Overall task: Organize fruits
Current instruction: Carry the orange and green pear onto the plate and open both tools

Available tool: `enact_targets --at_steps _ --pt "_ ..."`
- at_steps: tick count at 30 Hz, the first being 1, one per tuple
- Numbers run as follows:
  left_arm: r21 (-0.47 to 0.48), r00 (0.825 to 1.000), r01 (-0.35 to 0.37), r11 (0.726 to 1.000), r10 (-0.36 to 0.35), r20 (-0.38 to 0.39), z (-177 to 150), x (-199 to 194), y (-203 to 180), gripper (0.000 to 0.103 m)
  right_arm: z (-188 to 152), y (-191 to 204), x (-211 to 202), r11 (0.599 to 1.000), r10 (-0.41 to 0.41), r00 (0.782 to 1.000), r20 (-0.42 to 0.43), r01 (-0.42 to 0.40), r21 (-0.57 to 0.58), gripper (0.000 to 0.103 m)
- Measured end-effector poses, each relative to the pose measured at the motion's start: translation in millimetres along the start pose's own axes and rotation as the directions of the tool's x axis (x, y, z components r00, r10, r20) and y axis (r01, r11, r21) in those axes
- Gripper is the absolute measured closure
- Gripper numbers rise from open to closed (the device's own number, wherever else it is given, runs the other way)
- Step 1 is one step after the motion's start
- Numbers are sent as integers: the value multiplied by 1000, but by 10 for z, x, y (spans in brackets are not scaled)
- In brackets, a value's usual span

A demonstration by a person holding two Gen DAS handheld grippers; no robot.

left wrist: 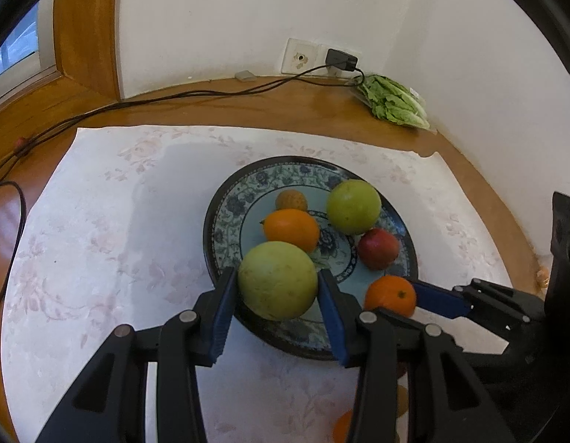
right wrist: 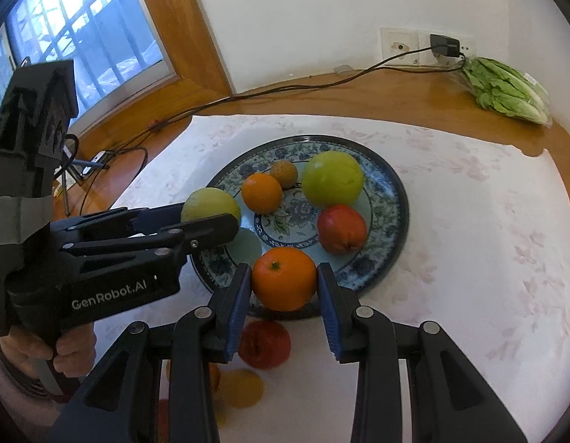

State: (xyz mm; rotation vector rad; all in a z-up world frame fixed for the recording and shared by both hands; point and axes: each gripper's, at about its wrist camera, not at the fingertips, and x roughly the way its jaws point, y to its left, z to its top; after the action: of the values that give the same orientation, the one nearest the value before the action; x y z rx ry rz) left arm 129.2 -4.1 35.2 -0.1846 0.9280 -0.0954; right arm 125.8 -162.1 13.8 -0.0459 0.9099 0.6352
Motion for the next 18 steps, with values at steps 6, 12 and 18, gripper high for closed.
enact_targets --at_steps 6,12,18 --pt "-1 1000 12 1000 -12 13 24 89 23 57 44 -24 112 1000 -20 1000 7 20 -11 66" --pt "-15 999 29 999 -28 22 51 125 65 57 73 -40 202 1000 -23 1000 19 23 -20 66" --pt "3 999 15 1000 -15 33 39 144 42 57 90 -35 234 1000 -17 999 39 18 -25 66"
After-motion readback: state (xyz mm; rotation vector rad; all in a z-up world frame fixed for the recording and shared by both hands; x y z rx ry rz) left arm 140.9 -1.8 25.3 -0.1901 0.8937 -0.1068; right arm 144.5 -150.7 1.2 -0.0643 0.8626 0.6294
